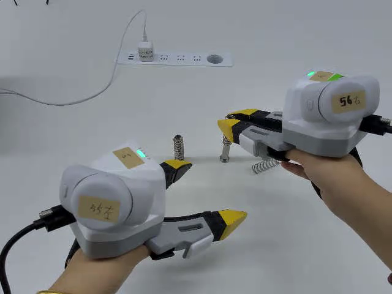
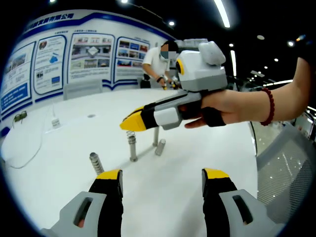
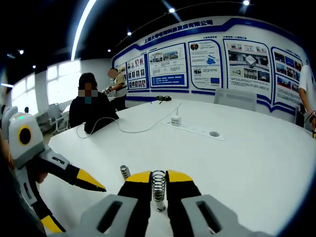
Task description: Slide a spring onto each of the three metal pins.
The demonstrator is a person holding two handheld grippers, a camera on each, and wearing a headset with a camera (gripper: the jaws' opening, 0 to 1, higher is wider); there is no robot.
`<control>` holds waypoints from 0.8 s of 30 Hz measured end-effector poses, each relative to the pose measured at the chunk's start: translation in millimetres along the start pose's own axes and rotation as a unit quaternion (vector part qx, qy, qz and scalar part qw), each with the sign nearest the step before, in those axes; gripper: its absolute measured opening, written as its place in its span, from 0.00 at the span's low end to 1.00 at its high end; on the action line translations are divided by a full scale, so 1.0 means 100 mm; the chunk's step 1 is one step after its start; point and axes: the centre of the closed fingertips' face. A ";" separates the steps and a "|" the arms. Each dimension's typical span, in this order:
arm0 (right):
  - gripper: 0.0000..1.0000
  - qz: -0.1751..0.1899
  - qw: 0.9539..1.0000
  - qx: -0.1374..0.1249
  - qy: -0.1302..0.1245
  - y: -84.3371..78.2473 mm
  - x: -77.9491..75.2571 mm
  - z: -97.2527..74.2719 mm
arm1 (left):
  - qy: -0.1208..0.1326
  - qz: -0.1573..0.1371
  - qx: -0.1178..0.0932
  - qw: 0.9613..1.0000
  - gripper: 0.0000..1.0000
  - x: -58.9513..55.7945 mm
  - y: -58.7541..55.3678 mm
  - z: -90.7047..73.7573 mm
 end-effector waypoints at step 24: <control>0.12 -0.009 1.000 0.022 -0.017 -0.18 -0.01 0.00 | -0.001 0.000 -0.001 1.000 0.65 -0.01 0.02 -0.01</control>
Point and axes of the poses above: the centre of the closed fingertips' face, and the gripper's own axes: z roughly forward along the fingers, x roughly to its left, y roughly out of its top, and after that the axes turned 3 degrees about -y, right-handed
